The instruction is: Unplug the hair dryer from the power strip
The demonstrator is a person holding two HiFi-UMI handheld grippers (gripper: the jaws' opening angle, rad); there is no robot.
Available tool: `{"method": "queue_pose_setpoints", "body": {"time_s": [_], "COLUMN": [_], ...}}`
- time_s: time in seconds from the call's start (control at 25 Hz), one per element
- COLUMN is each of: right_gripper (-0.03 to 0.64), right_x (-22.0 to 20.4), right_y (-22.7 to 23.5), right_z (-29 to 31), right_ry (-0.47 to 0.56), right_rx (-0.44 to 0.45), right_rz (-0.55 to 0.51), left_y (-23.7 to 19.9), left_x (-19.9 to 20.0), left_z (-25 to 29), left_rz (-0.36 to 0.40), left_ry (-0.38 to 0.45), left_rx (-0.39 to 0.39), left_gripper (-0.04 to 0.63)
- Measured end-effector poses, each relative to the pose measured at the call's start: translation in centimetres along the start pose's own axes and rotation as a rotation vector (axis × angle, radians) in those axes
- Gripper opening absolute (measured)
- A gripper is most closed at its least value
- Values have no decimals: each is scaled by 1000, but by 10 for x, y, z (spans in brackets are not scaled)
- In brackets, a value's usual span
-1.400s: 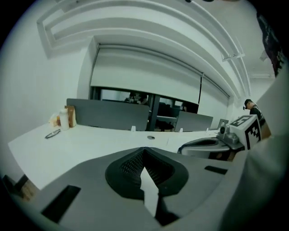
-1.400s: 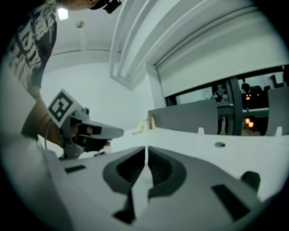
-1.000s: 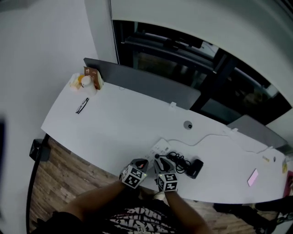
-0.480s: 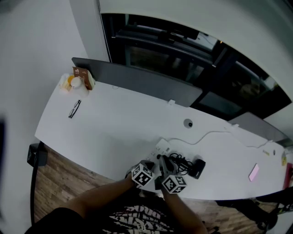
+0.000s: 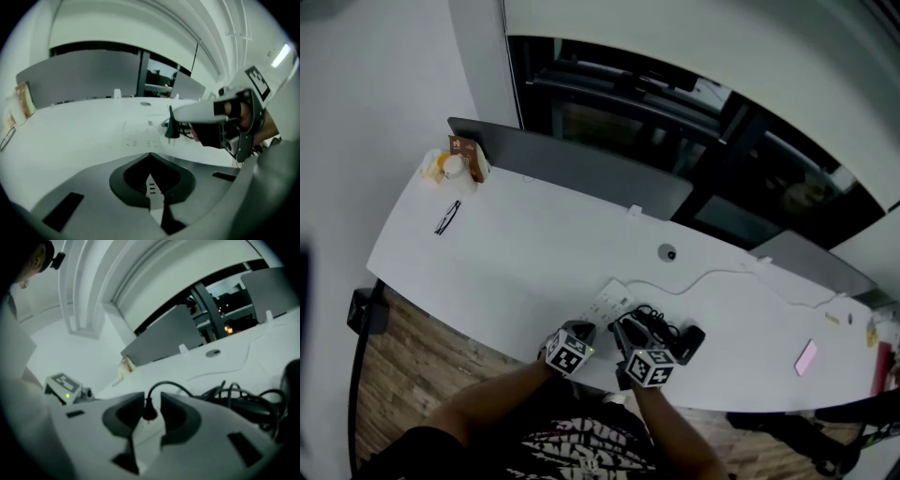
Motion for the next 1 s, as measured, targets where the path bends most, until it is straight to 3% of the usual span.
{"method": "queue_pose_setpoints", "body": {"time_s": [0.12, 0.2, 0.32, 0.4, 0.52, 0.64, 0.8, 1.0], "right_gripper": [132, 132, 129, 93, 66, 55, 52, 52], "right_x": [-7, -5, 13, 36, 78, 115, 147, 153], "right_y": [1, 0, -7, -15, -31, -54, -82, -96], "right_z": [-28, -62, -126, -169, -220, -247, -258, -265], "right_ry": [-78, -69, 8, 90, 219, 324, 431, 444], "right_rx": [34, 54, 65, 68, 78, 110, 172, 173], "right_rz": [-30, -69, -159, -246, -372, -445, -506, -553], "left_y": [-6, 2, 30, 54, 97, 134, 164, 167], "left_x": [26, 45, 69, 83, 108, 129, 152, 158], "left_z": [-44, -87, -160, -207, -261, -291, -310, -323], "left_rz": [-66, -60, -5, 39, 38, 28, 52, 131], "left_ry": [219, 358, 535, 644, 773, 849, 887, 880], "left_rx": [94, 150, 249, 328, 400, 406, 372, 387], "left_gripper": [28, 28, 28, 28, 28, 28, 28, 28]}}
Point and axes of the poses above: the fingertips, and each gripper's own axes: z forward along the fingers, y to its right, x out of its top, the point moved 4 cm from there along -z, backward along the fingers, and after that the axes turned 1 degree about -x, right-handed, at the moved point
